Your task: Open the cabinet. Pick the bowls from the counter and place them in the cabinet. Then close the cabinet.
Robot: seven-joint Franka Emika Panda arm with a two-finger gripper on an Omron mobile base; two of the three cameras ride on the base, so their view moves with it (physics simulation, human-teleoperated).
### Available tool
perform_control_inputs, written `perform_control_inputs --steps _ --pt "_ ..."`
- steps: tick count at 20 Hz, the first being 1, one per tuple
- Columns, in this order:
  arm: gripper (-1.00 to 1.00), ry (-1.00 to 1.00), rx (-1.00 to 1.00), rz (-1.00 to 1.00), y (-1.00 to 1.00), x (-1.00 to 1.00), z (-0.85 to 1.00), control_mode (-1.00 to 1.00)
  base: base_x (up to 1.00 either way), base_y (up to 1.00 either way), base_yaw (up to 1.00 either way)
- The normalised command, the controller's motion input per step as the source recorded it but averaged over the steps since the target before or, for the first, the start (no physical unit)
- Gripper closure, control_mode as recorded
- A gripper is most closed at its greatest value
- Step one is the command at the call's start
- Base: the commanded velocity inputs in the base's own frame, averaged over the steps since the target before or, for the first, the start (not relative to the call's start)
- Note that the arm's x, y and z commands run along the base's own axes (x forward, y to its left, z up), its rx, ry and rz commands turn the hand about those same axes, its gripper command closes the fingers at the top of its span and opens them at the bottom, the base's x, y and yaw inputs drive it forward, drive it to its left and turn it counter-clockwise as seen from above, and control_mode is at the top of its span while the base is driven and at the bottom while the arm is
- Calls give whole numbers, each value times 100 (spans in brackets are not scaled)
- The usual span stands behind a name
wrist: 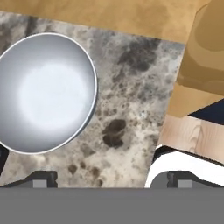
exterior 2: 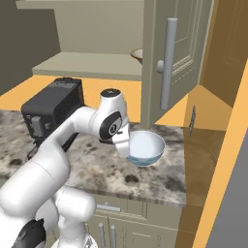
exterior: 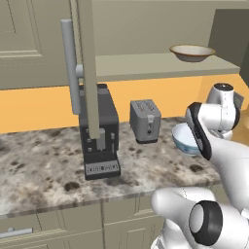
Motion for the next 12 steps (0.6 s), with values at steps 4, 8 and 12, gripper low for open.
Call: perform_control_inputs --steps 4,8,12 --pt "-100 3 0 0 -16 29 -30 -100 0 0 0" --pt "-100 4 0 0 -18 28 -30 -100 0 0 0" --pt "-100 5 0 0 -21 20 -29 -100 0 0 0"
